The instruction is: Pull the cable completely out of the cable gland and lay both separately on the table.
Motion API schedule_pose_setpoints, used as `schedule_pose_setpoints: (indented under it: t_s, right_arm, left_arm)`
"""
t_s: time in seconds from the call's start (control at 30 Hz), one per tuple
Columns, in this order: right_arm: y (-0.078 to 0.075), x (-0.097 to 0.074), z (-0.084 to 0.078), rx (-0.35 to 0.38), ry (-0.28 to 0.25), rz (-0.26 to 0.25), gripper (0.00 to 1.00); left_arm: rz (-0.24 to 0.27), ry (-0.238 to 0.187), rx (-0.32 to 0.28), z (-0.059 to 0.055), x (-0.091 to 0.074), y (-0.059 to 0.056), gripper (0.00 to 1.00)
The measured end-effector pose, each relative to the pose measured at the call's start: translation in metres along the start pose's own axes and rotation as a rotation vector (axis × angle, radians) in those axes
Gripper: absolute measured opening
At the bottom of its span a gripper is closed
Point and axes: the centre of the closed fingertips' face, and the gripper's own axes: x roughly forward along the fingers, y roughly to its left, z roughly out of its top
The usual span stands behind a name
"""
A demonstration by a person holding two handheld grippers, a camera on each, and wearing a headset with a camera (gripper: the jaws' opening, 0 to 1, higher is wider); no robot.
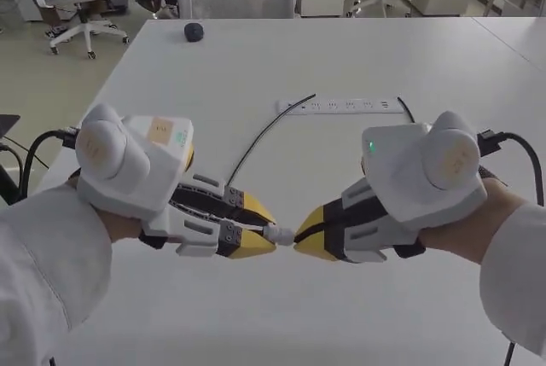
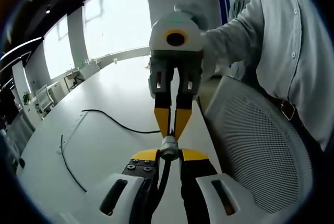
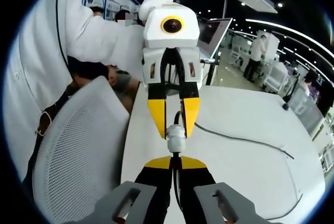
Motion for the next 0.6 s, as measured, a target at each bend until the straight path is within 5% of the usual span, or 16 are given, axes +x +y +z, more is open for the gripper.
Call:
schedule_pose_setpoints:
  t_s: [0.6]
  right_arm:
    - [-0.0035,0.0013,0.0018,0.016,-0.008,-0.004,0.00]
  left_arm:
    - [0.000,0.015,0.010,0.0002,-0.0025,0.0037,0.15]
